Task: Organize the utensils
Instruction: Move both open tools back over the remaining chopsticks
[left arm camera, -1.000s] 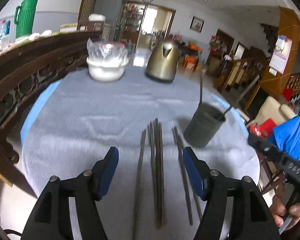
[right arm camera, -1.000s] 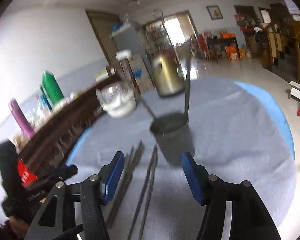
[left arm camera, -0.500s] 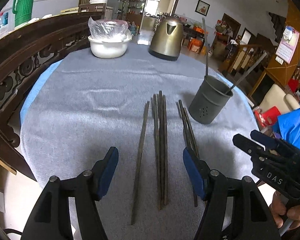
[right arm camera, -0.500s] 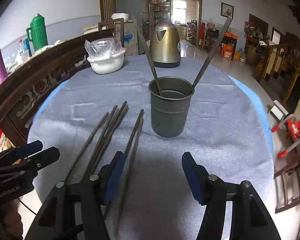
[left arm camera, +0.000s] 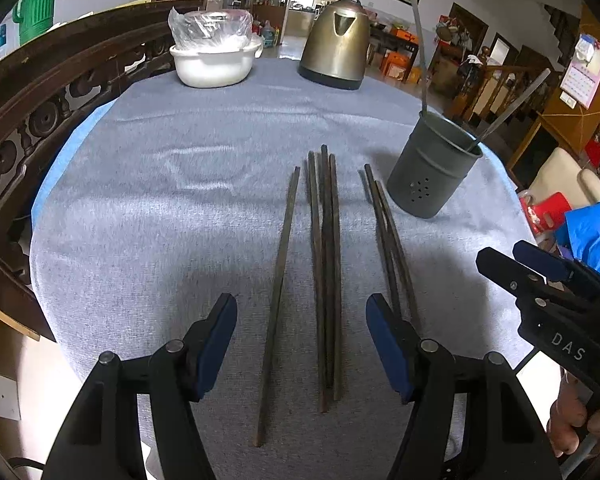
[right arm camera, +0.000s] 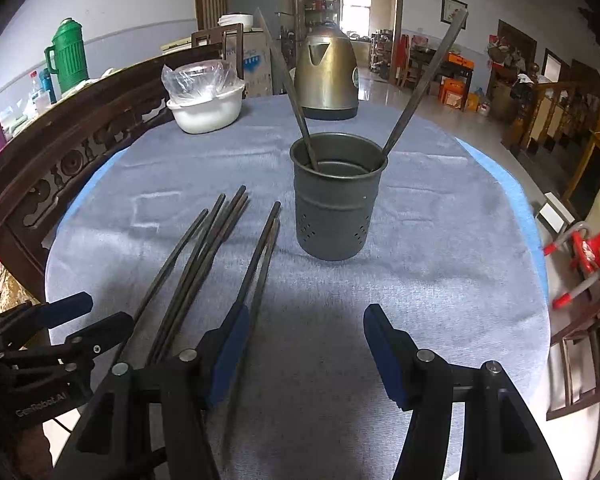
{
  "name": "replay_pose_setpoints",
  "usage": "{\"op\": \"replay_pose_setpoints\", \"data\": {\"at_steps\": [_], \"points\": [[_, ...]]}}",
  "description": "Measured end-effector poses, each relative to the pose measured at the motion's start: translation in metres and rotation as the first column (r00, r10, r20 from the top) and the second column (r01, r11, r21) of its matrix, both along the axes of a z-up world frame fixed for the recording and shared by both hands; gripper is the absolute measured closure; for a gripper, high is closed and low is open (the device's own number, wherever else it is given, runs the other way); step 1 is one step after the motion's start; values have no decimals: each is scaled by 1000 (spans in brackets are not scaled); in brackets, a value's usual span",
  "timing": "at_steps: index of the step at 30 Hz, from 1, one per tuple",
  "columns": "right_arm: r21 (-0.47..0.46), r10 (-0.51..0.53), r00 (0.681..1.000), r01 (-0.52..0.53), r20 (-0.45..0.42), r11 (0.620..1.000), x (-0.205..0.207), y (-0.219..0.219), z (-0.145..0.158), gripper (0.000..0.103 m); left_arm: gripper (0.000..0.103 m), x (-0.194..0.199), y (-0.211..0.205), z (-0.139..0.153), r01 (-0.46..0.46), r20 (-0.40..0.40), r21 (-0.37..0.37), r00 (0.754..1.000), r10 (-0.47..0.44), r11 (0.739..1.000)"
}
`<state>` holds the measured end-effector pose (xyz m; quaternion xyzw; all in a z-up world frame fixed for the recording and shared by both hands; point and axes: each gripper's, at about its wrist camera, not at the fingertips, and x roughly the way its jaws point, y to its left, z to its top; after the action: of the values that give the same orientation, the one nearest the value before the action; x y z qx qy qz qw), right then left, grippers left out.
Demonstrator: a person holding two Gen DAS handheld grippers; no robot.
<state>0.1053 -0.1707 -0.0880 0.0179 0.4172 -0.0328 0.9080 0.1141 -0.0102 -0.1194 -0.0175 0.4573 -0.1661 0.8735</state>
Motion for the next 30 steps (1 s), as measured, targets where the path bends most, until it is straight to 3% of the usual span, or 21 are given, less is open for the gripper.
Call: {"op": "replay_pose_setpoints", "data": {"at_steps": [30], "points": [[-60, 4, 996, -9, -90, 998, 22, 19, -21, 39, 35, 21, 27, -22, -43, -56, 45, 997, 46, 998]]}}
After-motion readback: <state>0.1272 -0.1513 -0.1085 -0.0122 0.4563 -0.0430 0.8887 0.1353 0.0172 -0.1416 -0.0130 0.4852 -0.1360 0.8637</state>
